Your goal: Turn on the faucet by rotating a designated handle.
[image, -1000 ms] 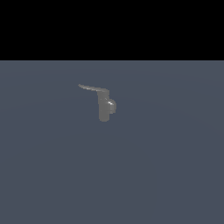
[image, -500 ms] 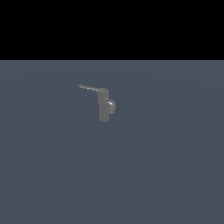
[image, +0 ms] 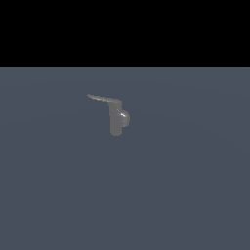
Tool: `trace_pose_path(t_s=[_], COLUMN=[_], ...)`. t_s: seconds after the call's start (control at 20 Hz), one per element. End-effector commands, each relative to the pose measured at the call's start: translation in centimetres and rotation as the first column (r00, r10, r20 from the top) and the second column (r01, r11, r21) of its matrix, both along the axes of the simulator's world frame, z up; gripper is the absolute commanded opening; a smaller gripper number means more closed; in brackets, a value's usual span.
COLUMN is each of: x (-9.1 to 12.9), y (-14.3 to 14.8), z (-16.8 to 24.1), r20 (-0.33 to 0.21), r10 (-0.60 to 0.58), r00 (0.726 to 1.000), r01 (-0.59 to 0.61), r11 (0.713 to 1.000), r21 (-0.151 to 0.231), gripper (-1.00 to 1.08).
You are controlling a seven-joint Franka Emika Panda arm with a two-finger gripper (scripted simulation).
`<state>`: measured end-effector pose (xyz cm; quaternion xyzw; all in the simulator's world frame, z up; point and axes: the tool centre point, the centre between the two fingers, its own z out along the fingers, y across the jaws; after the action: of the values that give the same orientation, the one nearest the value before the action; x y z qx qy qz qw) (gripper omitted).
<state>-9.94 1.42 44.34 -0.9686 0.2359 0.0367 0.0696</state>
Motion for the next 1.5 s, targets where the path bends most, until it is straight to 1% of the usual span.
trace_pose_path(t_s=[0.0, 0.15, 0.35, 0.5, 0.7, 0.85, 1.05, 1.45], x=[2.1, 4.4, 7.5, 9.7, 12.5, 14.4, 16.8, 20.9], y=[0.5, 1.2, 2.1, 2.9, 4.0, 4.8, 6.0, 8.6], z=[-1.0, -2.3, -4.4, -6.1, -8.6, -10.7, -13.6, -19.9], r20=[-0.012, -0.026, -0.042, -0.052, -0.06, -0.062, -0.057, -0.024], r10=[-0.064, -0.14, -0.239, -0.312, -0.406, -0.473, -0.557, -0.7], r00=[0.998, 0.99, 0.97, 0.949, 0.912, 0.879, 0.828, 0.713], r01=[0.064, 0.14, 0.239, 0.312, 0.405, 0.471, 0.553, 0.693], r11=[0.998, 0.99, 0.971, 0.95, 0.914, 0.881, 0.83, 0.71], r21=[0.003, 0.002, -0.006, -0.017, -0.036, -0.053, -0.077, -0.122], gripper=[-1.0, -1.0, -1.0, -1.0, -1.0, -1.0, -1.0, -1.0])
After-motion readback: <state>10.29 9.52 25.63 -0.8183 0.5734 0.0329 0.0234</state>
